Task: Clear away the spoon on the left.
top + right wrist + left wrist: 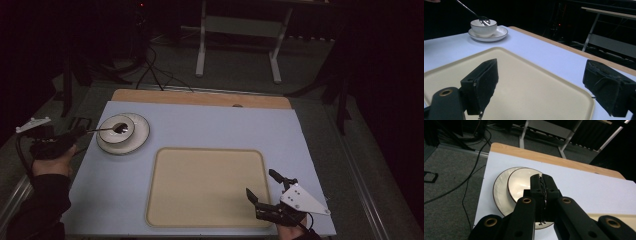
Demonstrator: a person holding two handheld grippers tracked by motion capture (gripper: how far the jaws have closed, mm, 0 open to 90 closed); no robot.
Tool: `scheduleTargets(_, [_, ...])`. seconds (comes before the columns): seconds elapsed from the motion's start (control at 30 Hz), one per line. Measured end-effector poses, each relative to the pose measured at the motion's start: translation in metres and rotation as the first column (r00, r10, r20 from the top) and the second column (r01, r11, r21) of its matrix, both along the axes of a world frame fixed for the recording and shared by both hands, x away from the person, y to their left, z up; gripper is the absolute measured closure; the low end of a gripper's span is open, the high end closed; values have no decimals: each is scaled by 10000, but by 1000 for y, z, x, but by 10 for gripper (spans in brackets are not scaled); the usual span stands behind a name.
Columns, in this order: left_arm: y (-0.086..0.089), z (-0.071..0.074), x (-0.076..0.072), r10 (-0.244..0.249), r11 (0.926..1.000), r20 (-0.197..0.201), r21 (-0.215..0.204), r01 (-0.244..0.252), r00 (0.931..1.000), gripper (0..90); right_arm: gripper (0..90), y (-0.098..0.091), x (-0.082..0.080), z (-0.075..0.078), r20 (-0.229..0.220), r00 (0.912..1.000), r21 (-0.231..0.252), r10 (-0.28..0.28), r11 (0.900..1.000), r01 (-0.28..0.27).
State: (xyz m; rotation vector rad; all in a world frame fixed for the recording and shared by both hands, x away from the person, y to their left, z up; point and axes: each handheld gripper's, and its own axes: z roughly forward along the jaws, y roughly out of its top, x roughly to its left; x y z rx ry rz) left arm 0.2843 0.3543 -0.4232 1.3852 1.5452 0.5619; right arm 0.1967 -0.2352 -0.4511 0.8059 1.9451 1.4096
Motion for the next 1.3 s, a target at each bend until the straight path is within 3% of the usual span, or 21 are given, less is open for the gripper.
scheduleTargets(0.43, [-7, 30, -10, -780, 9962, 236, 408, 770, 9967, 895, 131, 0, 1, 0, -10, 10000, 34, 21, 10000, -21])
scheduleTargets(0.63, [-12, 43, -11, -1482, 9882, 354, 451, 1466, 9883, 895, 131, 0, 1, 0, -34, 10000, 54, 18, 10000, -17])
scheduleTargets(0.7, [-16, 47, -11, -1663, 9844, 363, 638, 1638, 9854, 894, 131, 0, 1, 0, -45, 10000, 51, 19, 10000, -18])
scheduleTargets(1.07, [-40, 66, -12, -2907, 9523, 248, 1049, 2867, 9565, 894, 131, 0, 1, 0, -52, 10000, 48, 35, 10000, -35])
scheduleTargets(1.3, [-59, 72, -13, -3850, 9135, -5, 1426, 3811, 9229, 894, 131, 0, 1, 0, -49, 10000, 41, 54, 10000, -54])
